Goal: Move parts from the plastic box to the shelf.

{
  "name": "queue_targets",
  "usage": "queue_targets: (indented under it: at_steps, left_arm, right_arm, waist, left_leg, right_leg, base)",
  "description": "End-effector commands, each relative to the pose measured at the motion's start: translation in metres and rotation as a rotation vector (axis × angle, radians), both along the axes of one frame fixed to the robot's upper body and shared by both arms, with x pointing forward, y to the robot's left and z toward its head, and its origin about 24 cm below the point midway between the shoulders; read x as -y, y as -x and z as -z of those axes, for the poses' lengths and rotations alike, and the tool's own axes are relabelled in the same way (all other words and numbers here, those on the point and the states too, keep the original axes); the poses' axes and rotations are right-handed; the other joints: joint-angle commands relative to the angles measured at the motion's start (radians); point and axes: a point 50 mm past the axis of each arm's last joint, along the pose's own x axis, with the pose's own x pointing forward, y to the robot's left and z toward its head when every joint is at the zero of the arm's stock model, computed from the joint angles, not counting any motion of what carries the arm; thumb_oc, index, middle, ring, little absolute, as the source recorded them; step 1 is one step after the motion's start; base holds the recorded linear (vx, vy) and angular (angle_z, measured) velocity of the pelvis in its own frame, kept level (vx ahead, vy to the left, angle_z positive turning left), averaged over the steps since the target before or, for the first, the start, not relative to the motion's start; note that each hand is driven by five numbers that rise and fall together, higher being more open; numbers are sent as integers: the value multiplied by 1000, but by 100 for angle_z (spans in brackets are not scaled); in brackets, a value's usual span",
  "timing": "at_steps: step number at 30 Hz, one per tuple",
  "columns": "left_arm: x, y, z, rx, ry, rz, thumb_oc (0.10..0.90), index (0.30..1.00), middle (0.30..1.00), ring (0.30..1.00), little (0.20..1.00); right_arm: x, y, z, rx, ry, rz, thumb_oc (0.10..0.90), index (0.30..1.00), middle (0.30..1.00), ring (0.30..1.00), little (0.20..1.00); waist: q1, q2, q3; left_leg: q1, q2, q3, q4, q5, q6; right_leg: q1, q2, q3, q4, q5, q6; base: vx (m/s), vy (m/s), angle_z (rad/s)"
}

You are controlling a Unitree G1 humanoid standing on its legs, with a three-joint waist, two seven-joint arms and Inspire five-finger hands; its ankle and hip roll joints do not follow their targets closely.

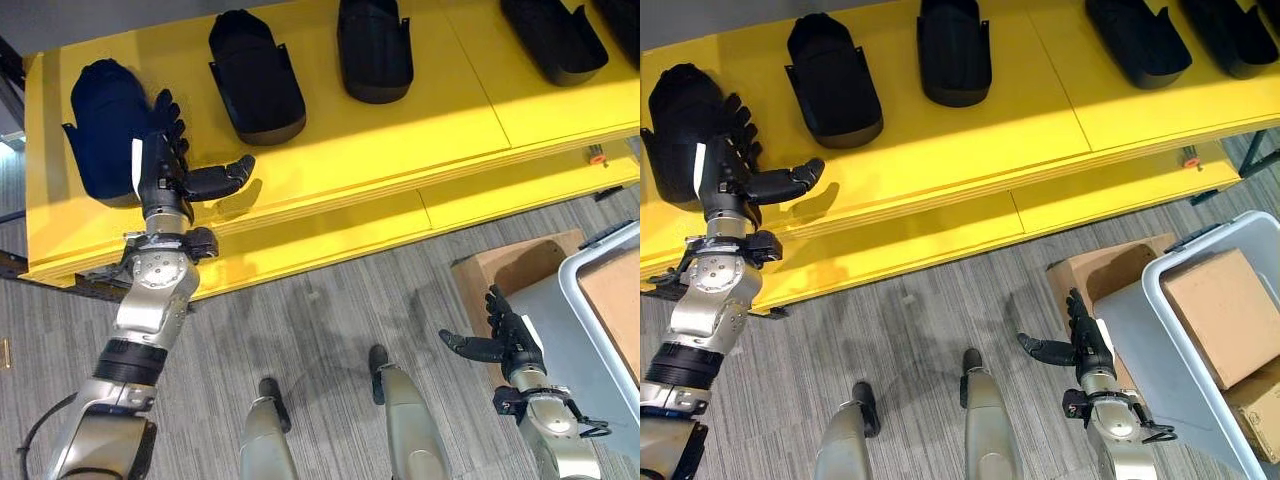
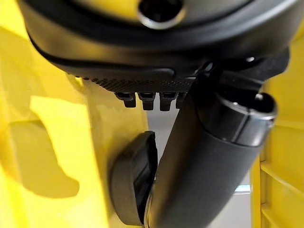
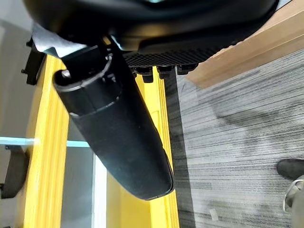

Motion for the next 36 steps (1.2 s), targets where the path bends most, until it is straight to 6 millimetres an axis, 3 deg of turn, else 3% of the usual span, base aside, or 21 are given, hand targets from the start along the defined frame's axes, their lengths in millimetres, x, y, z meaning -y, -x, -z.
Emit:
queue_targets:
  at_steps: [1,9,16,27,35,36]
  left_arm:
    - [-1,1,-58,250,9,-26,900,1000,1000,1000,1000]
    - [-4,-5,-55,231,52,-101,900,1000,1000,1000,1000]
    - [-7,4,-57,285,39,-194,900,1000,1000,1000,1000]
    - [-12,15,-83,381,-130,-322,900,1000,1000,1000,1000]
    - [-12,15,-83,381,-130,-322,900,1000,1000,1000,1000]
    - [-17,13,-90,375,-177,-364,900,1000,1000,1000,1000]
  right_arm:
    - [8,-2,-37,169,70,0,900,1000,1000,1000,1000]
    - [5,-1,-36,169,72,-3,900,1000,1000,1000,1000]
    - [5,0,-39,188,80,3,900,1000,1000,1000,1000]
    - [8,0,-41,201,89,-6,900,1000,1000,1000,1000]
    - [8,0,-41,201,89,-6,900,1000,1000,1000,1000]
    - [9,1,-42,202,93,-12,900,1000,1000,1000,1000]
  waist:
    - [-3,-11,-76]
    - [-10,-14,-79]
    - [-7,-23,-83]
    - [-3,-24,-92]
    - [-3,-25,-92]
    - [-7,-23,-94]
  left_leg:
    - [24,33,-12,-43,18,27]
    - [30,35,-5,-45,18,24]
    - [31,35,-4,-45,16,24]
    - [30,34,-5,-46,16,22]
    - [30,34,-6,-46,16,22]
    - [28,35,-5,-44,15,22]
  right_leg:
    - [125,-25,53,-74,-49,35]
    - [127,-26,57,-75,-50,36]
    - [128,-24,59,-74,-52,36]
    - [127,-27,55,-73,-52,38]
    - [127,-27,55,-73,-52,38]
    - [125,-26,57,-73,-51,40]
  base:
    - [11,2,-12]
    - [4,-1,-2]
    - [0,0,0]
    - [0,0,0]
    - [0,0,0]
    - [36,8,0]
